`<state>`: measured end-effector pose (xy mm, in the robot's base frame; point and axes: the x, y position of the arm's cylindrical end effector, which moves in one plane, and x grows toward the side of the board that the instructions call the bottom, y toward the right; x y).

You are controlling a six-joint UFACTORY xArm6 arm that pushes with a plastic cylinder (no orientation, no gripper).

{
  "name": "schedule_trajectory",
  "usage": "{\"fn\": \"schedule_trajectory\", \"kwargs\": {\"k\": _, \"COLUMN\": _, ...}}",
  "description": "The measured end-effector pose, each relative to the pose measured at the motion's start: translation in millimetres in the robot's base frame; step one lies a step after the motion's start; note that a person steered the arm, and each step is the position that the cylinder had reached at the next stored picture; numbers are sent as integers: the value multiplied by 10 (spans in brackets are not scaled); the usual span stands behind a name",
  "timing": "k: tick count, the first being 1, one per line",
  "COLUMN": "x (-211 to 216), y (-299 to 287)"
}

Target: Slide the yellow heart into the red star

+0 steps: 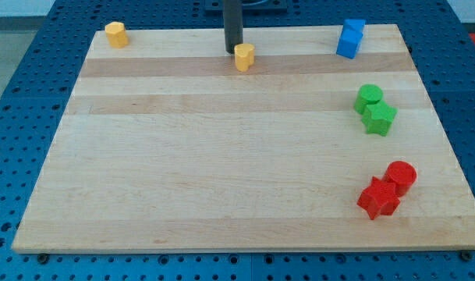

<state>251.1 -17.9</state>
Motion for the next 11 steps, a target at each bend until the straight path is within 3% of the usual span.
{"fn": "schedule_trajectory", "kwargs": {"k": 3, "x": 379, "y": 348}}
{"fn": "schedule_trajectory", "kwargs": {"k": 8, "x": 2083, "y": 156}}
{"fn": "schedule_trajectory", "kwargs": {"k": 9, "x": 2093, "y": -376}}
{"fn": "schedule_trajectory", "kwargs": {"k": 10, "x": 2149, "y": -481}}
{"fn": "schedule_trajectory", "kwargs": {"k": 11, "x": 2273, "y": -138}}
